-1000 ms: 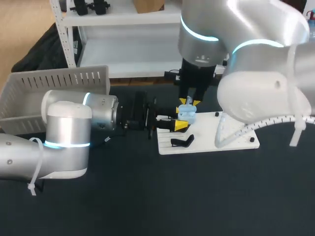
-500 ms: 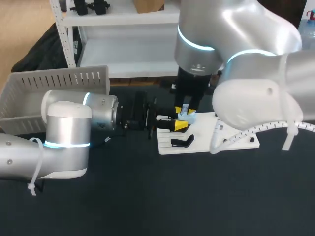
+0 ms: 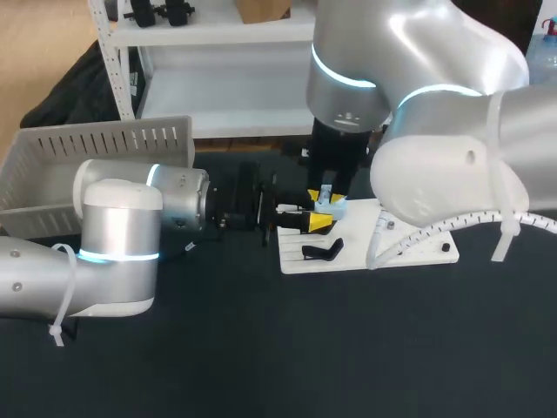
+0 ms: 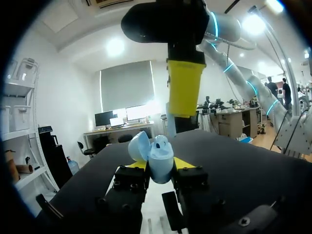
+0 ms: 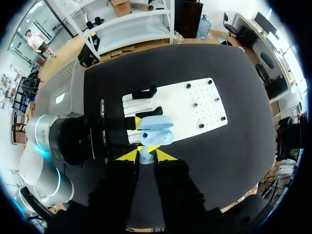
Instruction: Pick up each earbud case from the left stands, insert the matching earbuds, close the lid, and place the case in the box.
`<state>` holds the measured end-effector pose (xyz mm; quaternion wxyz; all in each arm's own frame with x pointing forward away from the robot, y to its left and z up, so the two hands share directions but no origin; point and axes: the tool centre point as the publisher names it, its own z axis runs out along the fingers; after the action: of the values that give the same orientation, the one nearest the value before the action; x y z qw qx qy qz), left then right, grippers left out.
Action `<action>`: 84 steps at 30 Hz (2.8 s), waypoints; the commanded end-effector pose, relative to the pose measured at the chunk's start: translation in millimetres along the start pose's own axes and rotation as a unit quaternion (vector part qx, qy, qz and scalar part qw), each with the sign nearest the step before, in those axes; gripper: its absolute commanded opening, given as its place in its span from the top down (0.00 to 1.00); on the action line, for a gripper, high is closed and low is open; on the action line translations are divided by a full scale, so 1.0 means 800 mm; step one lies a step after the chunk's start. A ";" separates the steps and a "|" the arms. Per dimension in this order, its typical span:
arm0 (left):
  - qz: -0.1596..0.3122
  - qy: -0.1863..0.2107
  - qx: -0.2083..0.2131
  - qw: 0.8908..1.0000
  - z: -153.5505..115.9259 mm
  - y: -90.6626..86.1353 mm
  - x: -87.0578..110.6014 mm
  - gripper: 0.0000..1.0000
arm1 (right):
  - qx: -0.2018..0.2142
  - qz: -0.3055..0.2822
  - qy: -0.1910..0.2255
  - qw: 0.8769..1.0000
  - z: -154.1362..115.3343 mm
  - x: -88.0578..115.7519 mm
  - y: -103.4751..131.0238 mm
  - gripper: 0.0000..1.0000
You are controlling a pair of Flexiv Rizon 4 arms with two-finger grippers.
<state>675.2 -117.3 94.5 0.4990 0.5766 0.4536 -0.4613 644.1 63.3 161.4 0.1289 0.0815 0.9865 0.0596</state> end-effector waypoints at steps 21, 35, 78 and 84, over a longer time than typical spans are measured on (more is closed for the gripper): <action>0.001 0.000 -0.003 1.000 0.001 -0.002 0.000 1.00 | -0.027 -0.089 0.001 0.996 -0.005 -0.010 -0.003 1.00; 0.001 0.000 -0.003 1.000 0.001 -0.002 0.000 1.00 | -0.035 -0.140 -0.010 0.989 -0.008 -0.010 -0.003 1.00; 0.001 0.000 -0.003 1.000 0.001 -0.002 0.000 1.00 | -0.028 -0.167 0.009 0.986 0.016 -0.006 -0.004 1.00; 0.001 0.000 -0.003 1.000 0.001 -0.002 0.000 1.00 | -0.025 -0.166 0.011 0.986 0.017 -0.006 -0.005 1.00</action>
<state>675.2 -117.3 94.5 0.4990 0.5766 0.4536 -0.4613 650.6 59.1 148.9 0.1290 -0.0878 0.9856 0.0645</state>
